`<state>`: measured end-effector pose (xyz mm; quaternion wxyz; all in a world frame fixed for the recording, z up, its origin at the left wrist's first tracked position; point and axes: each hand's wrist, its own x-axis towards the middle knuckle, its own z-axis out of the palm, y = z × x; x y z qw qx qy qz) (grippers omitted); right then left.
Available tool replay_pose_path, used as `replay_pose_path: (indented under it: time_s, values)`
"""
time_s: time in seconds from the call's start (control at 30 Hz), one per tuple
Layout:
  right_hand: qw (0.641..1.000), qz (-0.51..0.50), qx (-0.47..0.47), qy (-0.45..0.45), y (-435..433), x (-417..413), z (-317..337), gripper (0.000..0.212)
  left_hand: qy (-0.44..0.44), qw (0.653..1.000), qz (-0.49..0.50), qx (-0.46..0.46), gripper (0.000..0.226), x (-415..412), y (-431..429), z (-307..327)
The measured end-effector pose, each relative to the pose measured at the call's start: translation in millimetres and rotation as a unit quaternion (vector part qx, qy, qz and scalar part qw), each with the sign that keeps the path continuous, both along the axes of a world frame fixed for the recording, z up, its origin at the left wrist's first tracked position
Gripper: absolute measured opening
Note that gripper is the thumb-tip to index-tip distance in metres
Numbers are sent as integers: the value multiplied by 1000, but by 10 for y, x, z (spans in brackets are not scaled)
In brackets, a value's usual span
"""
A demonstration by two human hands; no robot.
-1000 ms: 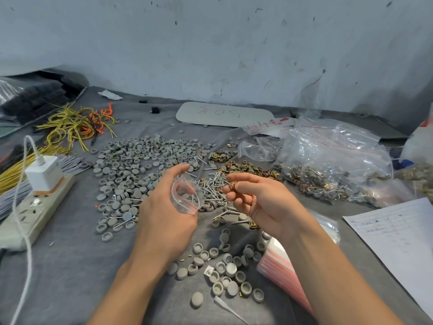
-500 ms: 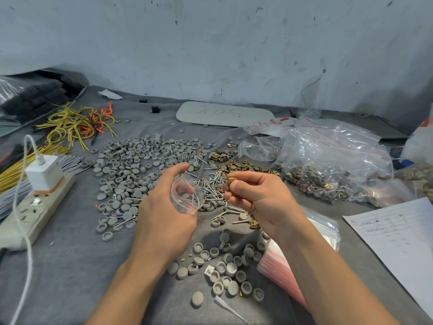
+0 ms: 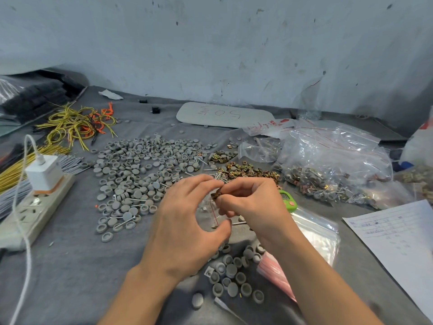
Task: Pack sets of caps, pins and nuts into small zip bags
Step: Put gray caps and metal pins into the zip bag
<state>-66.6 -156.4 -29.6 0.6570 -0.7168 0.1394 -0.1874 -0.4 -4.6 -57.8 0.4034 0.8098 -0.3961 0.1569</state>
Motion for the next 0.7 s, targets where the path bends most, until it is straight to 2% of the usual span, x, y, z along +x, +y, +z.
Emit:
replay_pose_path:
  time_s: [0.13, 0.3, 0.53, 0.7]
  values:
    - [998, 7, 57, 19, 24, -20, 14, 15, -10, 999, 14, -32, 48, -26, 7, 13]
    - [992, 12, 123, 37, 3, -51, 34, 14, 57, 996, 23, -69, 41, -58, -4, 30]
    - [996, 10, 78, 48, 21, -61, 18, 23, 140, 981, -27, -131, 34, -14, -18, 10]
    - [999, -1, 24, 45, 50, -70, 3, 17, 125, 985, 8, -121, 29, -49, -33, 38]
